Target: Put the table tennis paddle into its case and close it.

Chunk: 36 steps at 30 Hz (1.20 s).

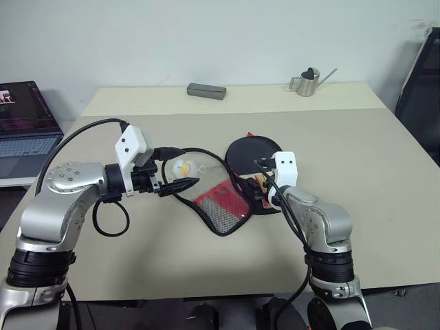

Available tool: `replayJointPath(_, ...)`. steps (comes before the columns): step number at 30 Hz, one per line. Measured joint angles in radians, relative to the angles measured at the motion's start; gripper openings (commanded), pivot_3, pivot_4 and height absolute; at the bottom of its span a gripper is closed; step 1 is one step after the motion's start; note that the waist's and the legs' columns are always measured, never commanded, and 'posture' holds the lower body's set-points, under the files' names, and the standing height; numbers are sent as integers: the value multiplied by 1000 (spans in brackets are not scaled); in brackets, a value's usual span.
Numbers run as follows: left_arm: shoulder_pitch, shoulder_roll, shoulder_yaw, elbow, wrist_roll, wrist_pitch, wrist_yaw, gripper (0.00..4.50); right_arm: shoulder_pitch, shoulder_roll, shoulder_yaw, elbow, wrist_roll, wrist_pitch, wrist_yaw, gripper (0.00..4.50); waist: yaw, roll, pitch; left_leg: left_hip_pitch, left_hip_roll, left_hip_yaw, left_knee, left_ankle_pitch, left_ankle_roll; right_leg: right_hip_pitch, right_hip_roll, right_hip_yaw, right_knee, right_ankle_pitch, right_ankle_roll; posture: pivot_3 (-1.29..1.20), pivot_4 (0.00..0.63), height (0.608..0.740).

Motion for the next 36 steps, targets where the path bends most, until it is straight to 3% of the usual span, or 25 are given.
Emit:
replayJointPath(20, -19, -6, -16, 10, 8, -7, 0, 4296, 82, -120, 117, 0, -54, -114, 62, 4081, 0, 0, 0, 0, 0, 0, 1, 0, 1, 0, 0, 0, 1, 0, 0, 0, 150, 740)
replayJointPath(36, -21, -7, -22, 11, 8, -7, -2, 4296, 112, -138, 149, 7, -116, -194, 85, 4081, 0, 0, 0, 0, 0, 0, 1, 0, 1, 0, 0, 0, 2, 0, 0, 0, 150, 740)
